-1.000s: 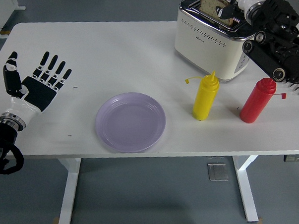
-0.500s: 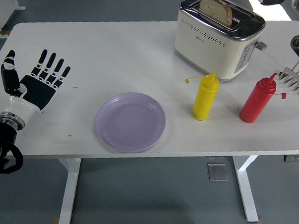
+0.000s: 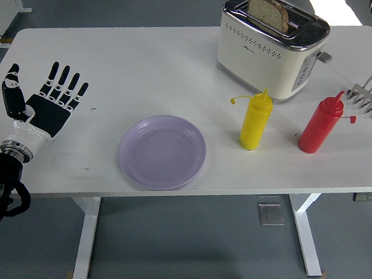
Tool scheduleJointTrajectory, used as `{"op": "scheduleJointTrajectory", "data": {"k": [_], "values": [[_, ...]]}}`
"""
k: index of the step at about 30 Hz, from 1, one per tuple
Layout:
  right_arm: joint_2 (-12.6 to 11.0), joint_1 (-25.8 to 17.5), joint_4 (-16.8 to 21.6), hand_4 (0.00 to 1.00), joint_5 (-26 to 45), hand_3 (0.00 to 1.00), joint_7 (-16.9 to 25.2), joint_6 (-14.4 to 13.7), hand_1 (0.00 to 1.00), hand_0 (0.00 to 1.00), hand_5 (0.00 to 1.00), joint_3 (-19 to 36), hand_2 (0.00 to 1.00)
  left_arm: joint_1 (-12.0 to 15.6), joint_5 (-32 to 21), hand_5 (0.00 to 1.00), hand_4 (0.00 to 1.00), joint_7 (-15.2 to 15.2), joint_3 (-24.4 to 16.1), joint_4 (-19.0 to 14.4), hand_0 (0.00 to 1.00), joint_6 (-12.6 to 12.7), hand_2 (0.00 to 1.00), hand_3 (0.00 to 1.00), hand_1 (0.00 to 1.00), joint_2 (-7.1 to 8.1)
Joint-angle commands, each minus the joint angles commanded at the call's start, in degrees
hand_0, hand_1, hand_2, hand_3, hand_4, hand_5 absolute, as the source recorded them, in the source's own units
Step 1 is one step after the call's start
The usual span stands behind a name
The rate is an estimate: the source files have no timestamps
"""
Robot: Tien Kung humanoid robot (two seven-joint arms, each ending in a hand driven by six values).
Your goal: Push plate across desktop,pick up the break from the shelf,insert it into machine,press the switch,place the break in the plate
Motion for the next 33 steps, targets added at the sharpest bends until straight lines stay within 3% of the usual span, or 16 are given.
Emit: {"op": "scheduleJointTrajectory", "data": {"k": [13,22,33], "values": [[3.8,-4.8,-2.7,0.127,-0.9,0.472,6.7,-4.8,0.382,0.312,0.002,-0.5,0.565,0.1,-1.8,0.998,0.792,0.6,-0.4,-0.8,0.819,-0.1,0.704,0.71,0.755,-0.38],[6.2,-4.2,-9.0,0.15,-1.1,0.472,12.1,-9.1,0.38,0.315,0.002,-4.5,0.56,0.0,-1.9,0.998,0.793,0.5,-0.1,-0.9,0.818,-0.1,0.704,0.711,0.755,-0.42],[7.7,-3.6,-16.2,0.165,-0.5,0.469,15.9,-12.9,0.378,0.31,0.002,-7.1,0.558,0.0,-1.9,0.998,0.793,0.5,-0.1,-0.7,0.817,-0.1,0.704,0.711,0.754,-0.46]]}}
